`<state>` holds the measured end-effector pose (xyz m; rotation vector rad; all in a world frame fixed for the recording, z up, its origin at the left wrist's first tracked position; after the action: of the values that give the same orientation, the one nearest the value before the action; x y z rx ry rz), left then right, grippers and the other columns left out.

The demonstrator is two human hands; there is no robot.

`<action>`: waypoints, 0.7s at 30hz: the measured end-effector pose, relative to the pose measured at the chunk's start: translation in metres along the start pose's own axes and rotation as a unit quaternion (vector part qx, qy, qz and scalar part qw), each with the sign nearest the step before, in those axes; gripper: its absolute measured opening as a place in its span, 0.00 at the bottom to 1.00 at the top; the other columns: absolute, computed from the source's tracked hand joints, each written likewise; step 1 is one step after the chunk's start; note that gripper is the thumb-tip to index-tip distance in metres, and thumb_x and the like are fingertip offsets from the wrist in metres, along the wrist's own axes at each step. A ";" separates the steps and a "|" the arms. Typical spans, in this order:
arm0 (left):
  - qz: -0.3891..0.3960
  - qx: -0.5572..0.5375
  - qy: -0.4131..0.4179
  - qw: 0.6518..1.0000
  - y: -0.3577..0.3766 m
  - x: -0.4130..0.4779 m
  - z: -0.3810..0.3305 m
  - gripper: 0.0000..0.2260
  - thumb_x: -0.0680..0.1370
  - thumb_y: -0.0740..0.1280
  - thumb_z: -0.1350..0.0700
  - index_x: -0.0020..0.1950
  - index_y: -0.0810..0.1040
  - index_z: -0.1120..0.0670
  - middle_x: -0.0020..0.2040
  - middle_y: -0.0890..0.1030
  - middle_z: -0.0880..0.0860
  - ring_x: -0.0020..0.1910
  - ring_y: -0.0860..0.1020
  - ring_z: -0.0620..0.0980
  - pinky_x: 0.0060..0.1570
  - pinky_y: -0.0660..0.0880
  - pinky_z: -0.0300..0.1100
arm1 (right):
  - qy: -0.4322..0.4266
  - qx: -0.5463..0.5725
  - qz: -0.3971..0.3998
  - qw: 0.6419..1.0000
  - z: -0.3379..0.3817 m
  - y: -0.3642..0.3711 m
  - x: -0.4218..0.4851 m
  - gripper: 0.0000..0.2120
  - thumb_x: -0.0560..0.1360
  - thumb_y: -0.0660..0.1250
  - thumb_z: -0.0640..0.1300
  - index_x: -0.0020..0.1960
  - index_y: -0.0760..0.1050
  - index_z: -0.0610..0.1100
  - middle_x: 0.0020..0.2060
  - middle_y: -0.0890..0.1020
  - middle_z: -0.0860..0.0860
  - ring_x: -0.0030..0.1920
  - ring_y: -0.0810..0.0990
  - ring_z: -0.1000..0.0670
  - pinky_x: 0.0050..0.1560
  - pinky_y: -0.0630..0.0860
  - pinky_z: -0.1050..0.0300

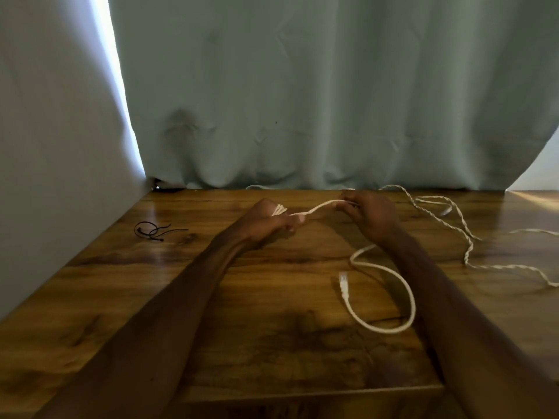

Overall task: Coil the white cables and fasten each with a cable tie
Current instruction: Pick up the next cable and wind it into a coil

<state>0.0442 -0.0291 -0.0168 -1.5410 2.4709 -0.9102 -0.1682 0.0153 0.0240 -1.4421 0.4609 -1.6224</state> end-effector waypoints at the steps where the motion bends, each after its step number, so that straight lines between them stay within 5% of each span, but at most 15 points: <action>1: -0.006 0.010 -0.003 1.000 -0.004 -0.001 0.004 0.20 0.75 0.73 0.38 0.39 0.83 0.56 0.30 0.77 0.50 0.30 0.72 0.49 0.35 0.66 0.43 | 0.020 0.006 -0.010 1.000 -0.012 -0.002 -0.001 0.14 0.82 0.63 0.57 0.55 0.83 0.50 0.46 0.86 0.48 0.46 0.83 0.45 0.45 0.77 0.49; 4: -0.092 -0.024 -0.025 0.995 -0.021 -0.001 0.012 0.16 0.77 0.73 0.43 0.37 0.83 0.54 0.28 0.78 0.49 0.27 0.73 0.44 0.32 0.67 0.39 | 0.079 0.000 -0.007 0.997 -0.032 -0.001 0.000 0.17 0.81 0.66 0.55 0.62 0.79 0.45 0.54 0.84 0.42 0.56 0.81 0.39 0.54 0.77 0.45; 8: -0.141 0.000 -0.083 0.986 -0.027 0.003 0.025 0.18 0.80 0.69 0.43 0.35 0.83 0.53 0.24 0.76 0.47 0.21 0.69 0.43 0.29 0.64 0.40 | 0.133 0.012 0.025 0.991 -0.027 -0.003 0.002 0.38 0.77 0.71 0.58 0.79 0.60 0.44 0.76 0.66 0.40 0.76 0.63 0.38 0.74 0.64 0.41; 12: -0.089 0.086 -0.066 0.990 -0.007 0.004 0.016 0.18 0.83 0.65 0.48 0.36 0.83 0.53 0.21 0.75 0.42 0.20 0.71 0.37 0.33 0.65 0.40 | -0.027 0.084 -0.066 0.994 0.022 -0.033 0.002 0.23 0.81 0.68 0.48 0.74 0.70 0.43 0.71 0.74 0.45 0.71 0.71 0.45 0.72 0.68 0.43; 14: -0.083 0.101 -0.056 0.990 -0.002 0.005 0.012 0.19 0.83 0.65 0.48 0.34 0.81 0.52 0.21 0.76 0.42 0.21 0.72 0.37 0.35 0.67 0.40 | -0.089 0.103 -0.049 0.989 0.045 -0.028 -0.001 0.15 0.81 0.68 0.40 0.67 0.77 0.43 0.65 0.80 0.47 0.66 0.76 0.48 0.68 0.72 0.46; 17: -0.072 0.106 -0.051 0.990 0.004 0.006 0.008 0.19 0.83 0.65 0.47 0.34 0.82 0.52 0.22 0.76 0.44 0.23 0.72 0.40 0.34 0.68 0.41 | -0.119 0.112 0.007 0.987 0.072 -0.003 -0.007 0.19 0.77 0.69 0.34 0.67 0.78 0.42 0.65 0.80 0.48 0.67 0.76 0.49 0.69 0.71 0.53; 21: -0.037 0.047 -0.028 0.998 0.017 0.001 -0.011 0.16 0.82 0.67 0.51 0.36 0.82 0.55 0.23 0.76 0.45 0.21 0.72 0.38 0.30 0.65 0.39 | -0.169 0.077 0.063 0.981 0.094 0.028 -0.016 0.19 0.77 0.66 0.35 0.68 0.77 0.39 0.66 0.80 0.42 0.67 0.77 0.43 0.70 0.72 0.47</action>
<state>0.0260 -0.0201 -0.0161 -1.6142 2.3107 -0.9664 -0.0715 0.0392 0.0169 -1.5000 0.2208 -1.2524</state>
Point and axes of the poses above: each hand's wrist, its own x-axis towards the middle knuckle, its own y-axis out of the palm, z = x × y, the point moved 9 cm from there along x, towards the middle knuckle
